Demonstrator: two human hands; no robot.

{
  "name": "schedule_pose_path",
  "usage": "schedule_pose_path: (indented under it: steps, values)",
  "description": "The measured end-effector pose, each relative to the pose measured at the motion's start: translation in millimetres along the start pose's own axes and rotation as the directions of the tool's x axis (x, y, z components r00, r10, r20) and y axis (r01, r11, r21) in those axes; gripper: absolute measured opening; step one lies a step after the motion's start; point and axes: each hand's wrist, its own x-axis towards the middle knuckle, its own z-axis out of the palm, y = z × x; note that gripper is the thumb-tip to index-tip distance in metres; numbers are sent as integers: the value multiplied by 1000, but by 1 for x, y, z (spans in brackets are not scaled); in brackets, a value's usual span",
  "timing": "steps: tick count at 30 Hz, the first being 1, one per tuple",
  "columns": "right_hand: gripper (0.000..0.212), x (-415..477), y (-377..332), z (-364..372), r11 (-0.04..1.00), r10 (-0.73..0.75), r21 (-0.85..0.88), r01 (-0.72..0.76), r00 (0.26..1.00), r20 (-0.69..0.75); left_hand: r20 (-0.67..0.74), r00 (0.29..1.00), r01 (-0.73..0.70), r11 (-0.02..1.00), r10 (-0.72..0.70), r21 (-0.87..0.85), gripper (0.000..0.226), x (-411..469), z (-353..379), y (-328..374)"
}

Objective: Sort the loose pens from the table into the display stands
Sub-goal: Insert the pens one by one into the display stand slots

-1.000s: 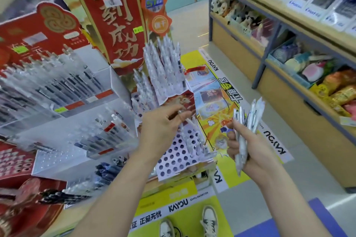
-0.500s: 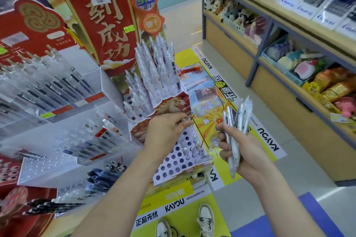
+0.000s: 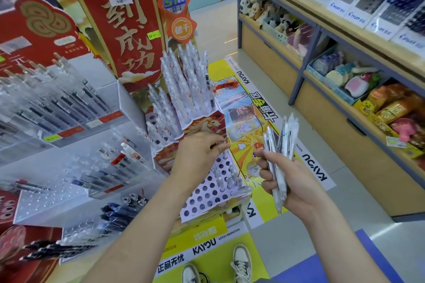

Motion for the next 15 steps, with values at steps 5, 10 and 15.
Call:
schedule_pose_path:
  steps: [5, 10, 15]
  values:
    - [27, 0, 0, -1, 1000, 0, 2, 0, 1000, 2, -38, 997, 57, 989, -63, -137, 13, -2, -5, 1]
    - [25, 1, -2, 2, 1000, -4, 12, 4, 1000, 15, 5, 997, 78, 990, -78, -117, 15, 1, -2, 1]
    - [25, 2, -3, 4, 999, 30, 43, -32, 999, 41, 95, 994, 63, 997, -59, -40, 18, -2, 9, -9]
